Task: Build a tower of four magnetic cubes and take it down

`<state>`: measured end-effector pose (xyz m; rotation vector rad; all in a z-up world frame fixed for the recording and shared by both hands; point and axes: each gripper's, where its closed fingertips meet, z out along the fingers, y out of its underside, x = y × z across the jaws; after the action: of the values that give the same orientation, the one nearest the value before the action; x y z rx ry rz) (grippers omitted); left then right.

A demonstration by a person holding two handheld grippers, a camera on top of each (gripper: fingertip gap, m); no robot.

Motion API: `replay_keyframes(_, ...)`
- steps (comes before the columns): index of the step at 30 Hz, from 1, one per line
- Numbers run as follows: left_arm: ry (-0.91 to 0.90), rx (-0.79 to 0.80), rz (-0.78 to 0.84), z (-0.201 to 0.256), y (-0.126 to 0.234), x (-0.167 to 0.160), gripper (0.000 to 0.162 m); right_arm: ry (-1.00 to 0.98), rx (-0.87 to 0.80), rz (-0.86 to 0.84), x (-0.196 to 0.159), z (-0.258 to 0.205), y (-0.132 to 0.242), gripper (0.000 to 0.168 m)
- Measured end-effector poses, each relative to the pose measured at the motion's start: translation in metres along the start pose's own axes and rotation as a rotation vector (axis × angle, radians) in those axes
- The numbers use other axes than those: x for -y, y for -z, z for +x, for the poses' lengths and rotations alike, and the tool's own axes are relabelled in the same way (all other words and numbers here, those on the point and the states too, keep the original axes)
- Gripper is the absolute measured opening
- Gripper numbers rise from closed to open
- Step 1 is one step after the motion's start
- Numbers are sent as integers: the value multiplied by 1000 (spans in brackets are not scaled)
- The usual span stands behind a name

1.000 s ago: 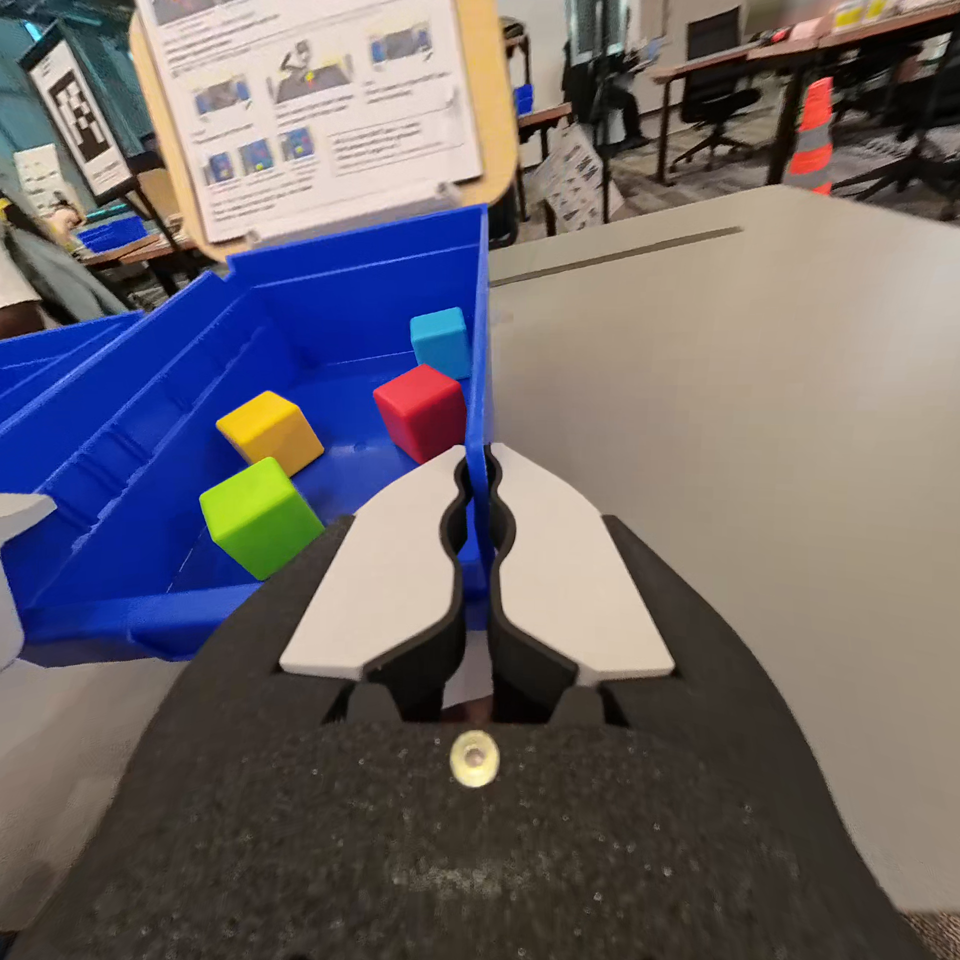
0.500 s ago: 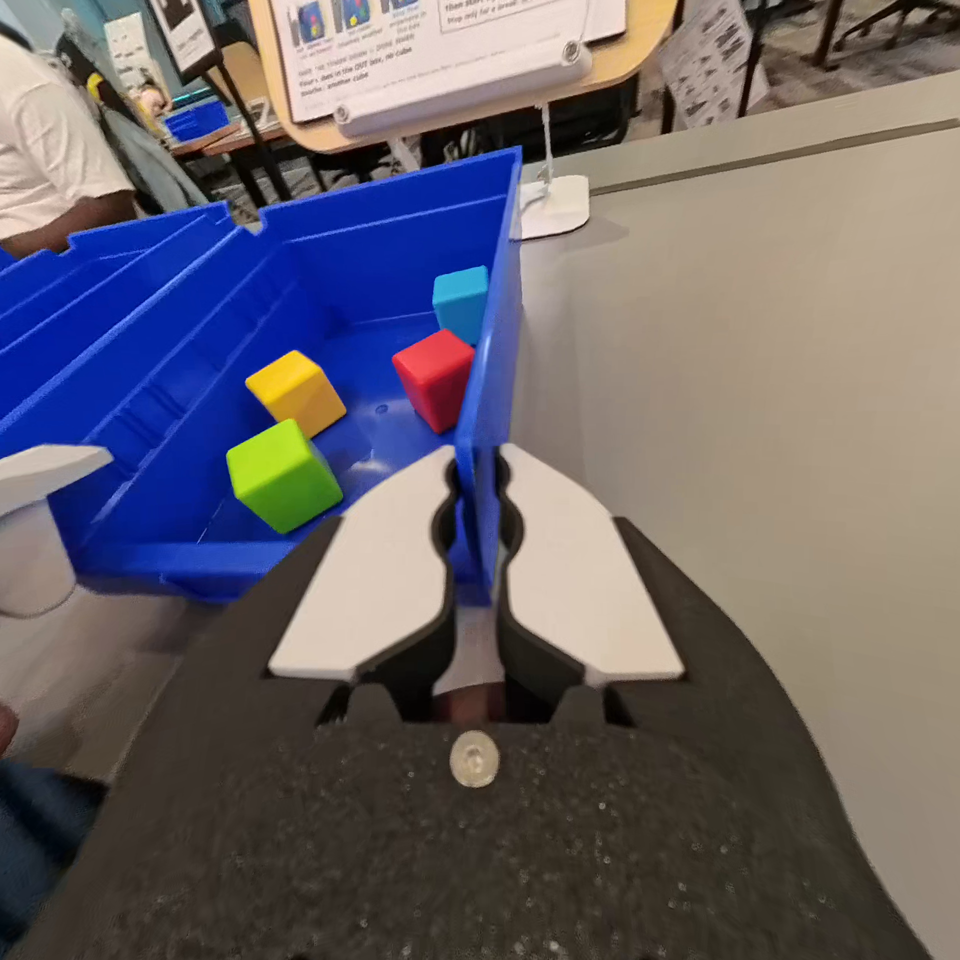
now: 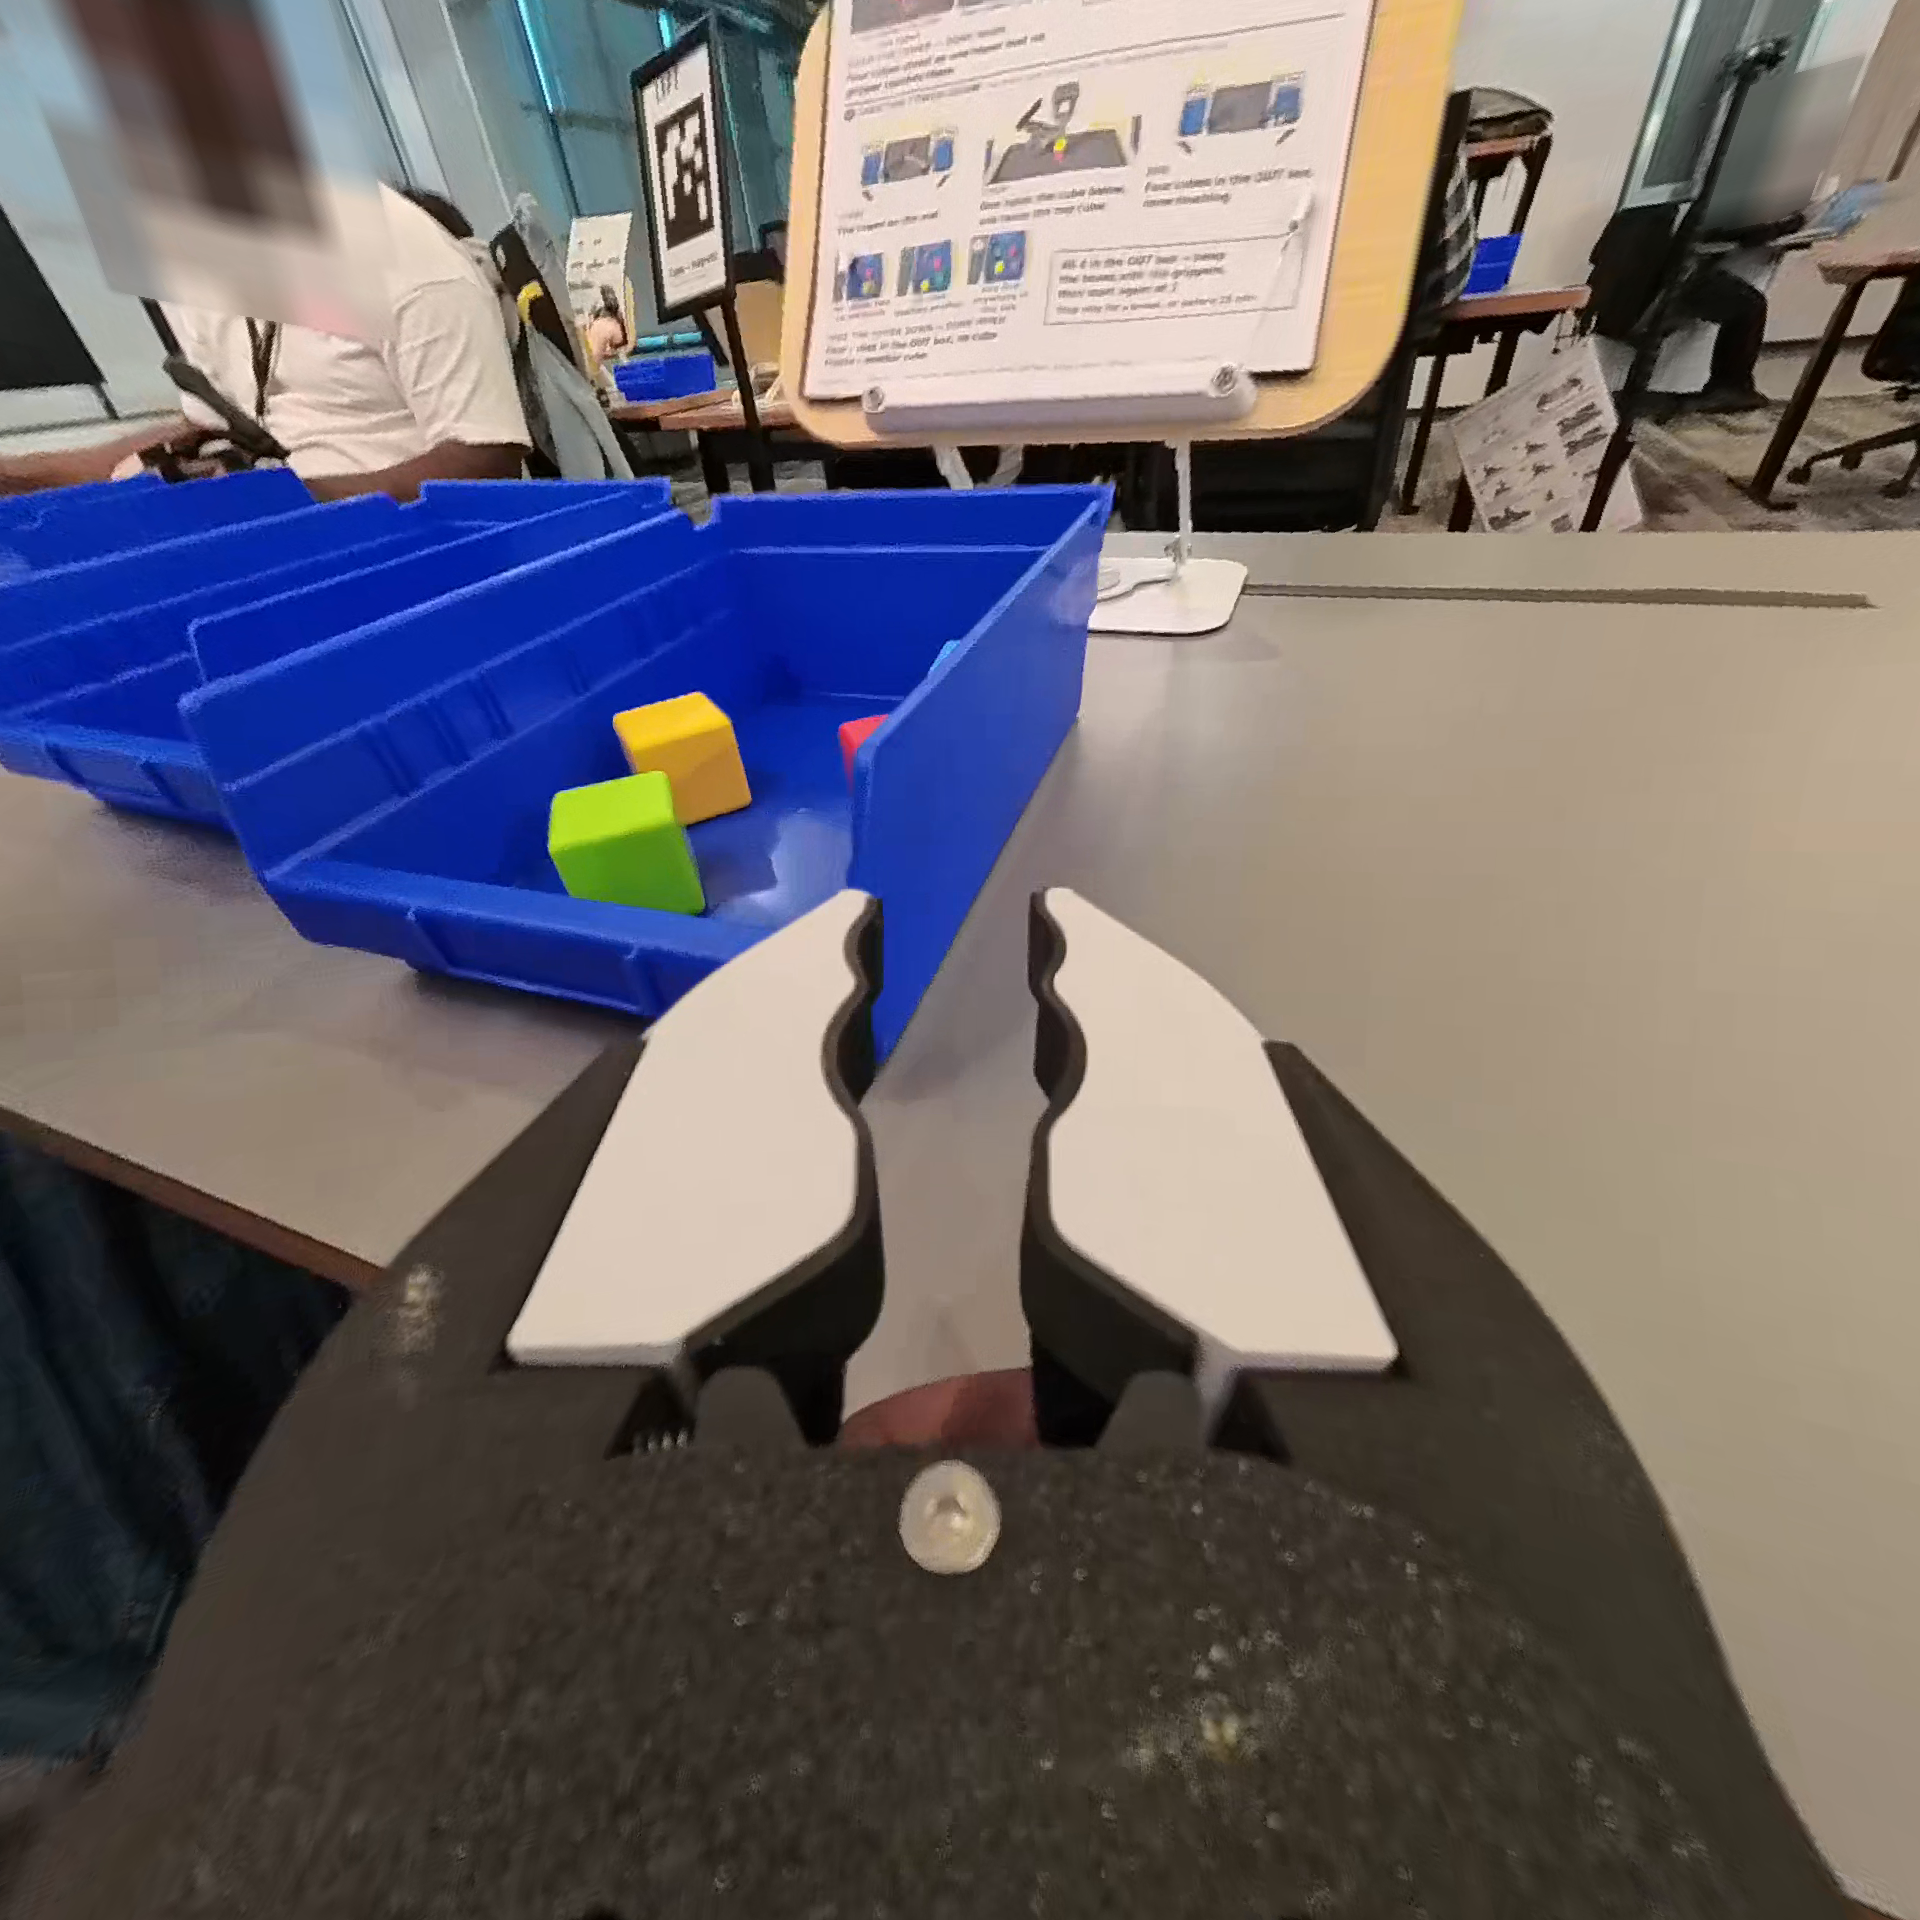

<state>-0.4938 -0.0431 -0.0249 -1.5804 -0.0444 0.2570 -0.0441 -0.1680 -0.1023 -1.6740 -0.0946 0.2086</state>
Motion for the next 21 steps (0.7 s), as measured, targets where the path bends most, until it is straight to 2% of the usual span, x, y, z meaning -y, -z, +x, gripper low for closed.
replay_keyframes(2,74,17,-93,-39,-20,-21,53,11,9,-22,-5,-7,-2,25)
replay_keyframes(4,127,-47,-185,-53,-39,-45,59,11,41,-23,-6,-18,-3,25)
replay_keyframes(7,194,-236,-283,-40,-58,-68,58,27,70,-37,-9,-29,-5,25)
replay_keyframes(10,201,-259,-347,-36,-74,-88,58,42,81,-55,-14,-33,-8,25)
replay_keyframes(12,223,-306,-413,-26,-79,-102,49,42,83,-58,-14,-34,-8,25)
replay_keyframes(13,232,-356,-446,-18,-76,-108,31,41,84,-58,-14,-34,-8,25)
replay_keyframes(14,239,-388,-462,-14,-71,-112,5,40,87,-61,-15,-34,-8,25)
replay_keyframes(16,238,-403,-464,-12,-65,-113,4,37,89,-65,-15,-34,-9,25)
replay_keyframes(18,159,-364,-450,-16,-59,-110,2,39,97,-71,-17,-36,-9,25)
replay_keyframes(21,120,-327,-432,-17,-37,-106,2,54,98,-76,-18,-39,-10,24)
